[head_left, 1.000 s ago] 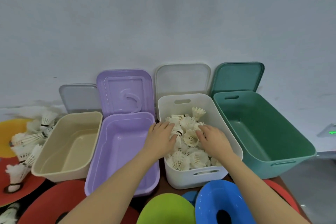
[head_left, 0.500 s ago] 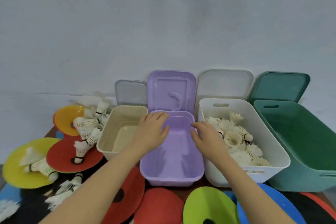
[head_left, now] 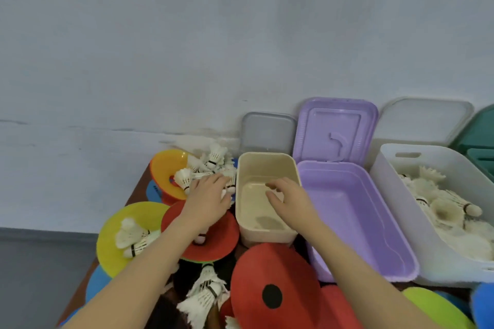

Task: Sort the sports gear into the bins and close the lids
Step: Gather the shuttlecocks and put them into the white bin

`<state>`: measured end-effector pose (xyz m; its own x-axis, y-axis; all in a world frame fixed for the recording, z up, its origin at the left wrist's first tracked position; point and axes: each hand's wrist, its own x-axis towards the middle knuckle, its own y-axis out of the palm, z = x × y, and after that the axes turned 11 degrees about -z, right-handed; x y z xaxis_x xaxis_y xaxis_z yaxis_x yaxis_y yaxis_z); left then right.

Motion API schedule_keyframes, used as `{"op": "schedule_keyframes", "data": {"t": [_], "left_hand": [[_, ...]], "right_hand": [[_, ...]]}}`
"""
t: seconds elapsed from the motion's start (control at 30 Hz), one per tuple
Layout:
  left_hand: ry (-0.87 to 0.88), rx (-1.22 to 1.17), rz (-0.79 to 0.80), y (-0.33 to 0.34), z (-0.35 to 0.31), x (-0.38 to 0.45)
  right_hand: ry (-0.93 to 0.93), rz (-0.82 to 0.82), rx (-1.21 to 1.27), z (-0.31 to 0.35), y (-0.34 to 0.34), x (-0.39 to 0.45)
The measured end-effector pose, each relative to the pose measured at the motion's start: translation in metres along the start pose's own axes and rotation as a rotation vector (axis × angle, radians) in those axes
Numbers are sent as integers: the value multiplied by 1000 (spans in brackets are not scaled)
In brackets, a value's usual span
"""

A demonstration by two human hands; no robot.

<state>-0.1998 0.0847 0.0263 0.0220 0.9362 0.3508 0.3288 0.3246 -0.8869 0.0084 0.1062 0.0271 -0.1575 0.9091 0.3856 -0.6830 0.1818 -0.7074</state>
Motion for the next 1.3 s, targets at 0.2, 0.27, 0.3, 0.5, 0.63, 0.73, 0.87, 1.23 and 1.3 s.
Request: {"op": "schedule_keyframes", "data": {"t": [0.2, 0.27, 0.3, 0.5, 0.63, 0.73, 0.87, 1.23, 1.3], "left_hand": [[-113, 20, 131, 11, 77, 2], [-139, 15, 191, 17, 91, 7], [-138, 14, 220, 21, 96, 9], [-99, -141, 200, 42, 112, 15], [-174, -368, 22, 46, 120, 9], [-201, -407, -41, 42, 122, 3], [-207, -454, -110, 36, 125, -3], [-41, -498, -402, -2, 78, 17], [31, -511, -412, -2, 61, 25]], "right_hand": [[-84, 118, -232, 34, 65, 19], [-143, 171, -363, 41, 86, 23], [-145, 205, -376, 44, 96, 24], [-166, 259, -482, 36, 133, 31], [-164, 265, -458, 40, 141, 30], [-116, 148, -350, 44, 140, 25], [-81, 44, -230, 43, 139, 19], [-89, -192, 58, 44, 68, 15], [-92, -223, 90, 34, 48, 17]]}}
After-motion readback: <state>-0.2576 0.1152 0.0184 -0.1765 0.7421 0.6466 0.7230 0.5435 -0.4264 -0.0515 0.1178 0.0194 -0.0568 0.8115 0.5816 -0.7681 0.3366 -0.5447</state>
